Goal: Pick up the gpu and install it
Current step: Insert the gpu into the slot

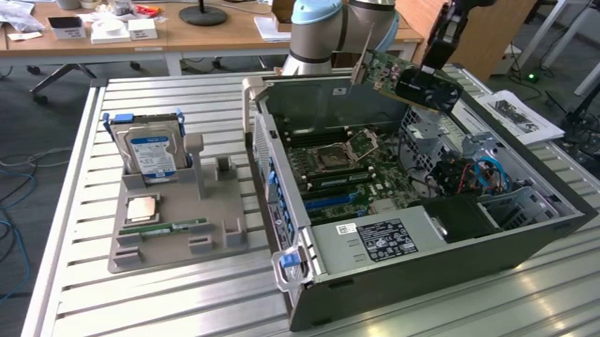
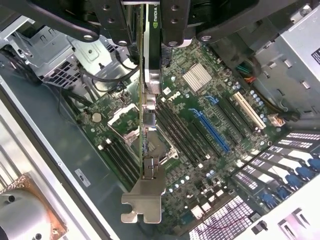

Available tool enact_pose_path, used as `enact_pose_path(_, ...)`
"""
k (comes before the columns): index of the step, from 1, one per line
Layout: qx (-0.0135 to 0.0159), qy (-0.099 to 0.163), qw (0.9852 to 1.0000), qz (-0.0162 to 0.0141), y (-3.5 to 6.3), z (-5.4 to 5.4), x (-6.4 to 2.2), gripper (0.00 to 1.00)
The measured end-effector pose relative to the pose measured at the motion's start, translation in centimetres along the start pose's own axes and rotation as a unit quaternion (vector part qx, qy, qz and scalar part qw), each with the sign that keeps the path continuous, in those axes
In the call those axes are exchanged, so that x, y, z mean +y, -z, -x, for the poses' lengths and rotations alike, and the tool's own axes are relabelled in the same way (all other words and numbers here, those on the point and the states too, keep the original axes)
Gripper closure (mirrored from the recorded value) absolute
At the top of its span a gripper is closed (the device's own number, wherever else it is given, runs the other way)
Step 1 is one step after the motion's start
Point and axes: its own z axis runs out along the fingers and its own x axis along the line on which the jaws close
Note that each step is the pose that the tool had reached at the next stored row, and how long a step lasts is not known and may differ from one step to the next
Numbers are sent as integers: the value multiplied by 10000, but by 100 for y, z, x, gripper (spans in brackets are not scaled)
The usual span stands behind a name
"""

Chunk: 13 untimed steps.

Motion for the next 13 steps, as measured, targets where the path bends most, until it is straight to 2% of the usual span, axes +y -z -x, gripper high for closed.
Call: enact_pose_path(13, 17, 368, 9993, 14, -1, 0, 0, 73)
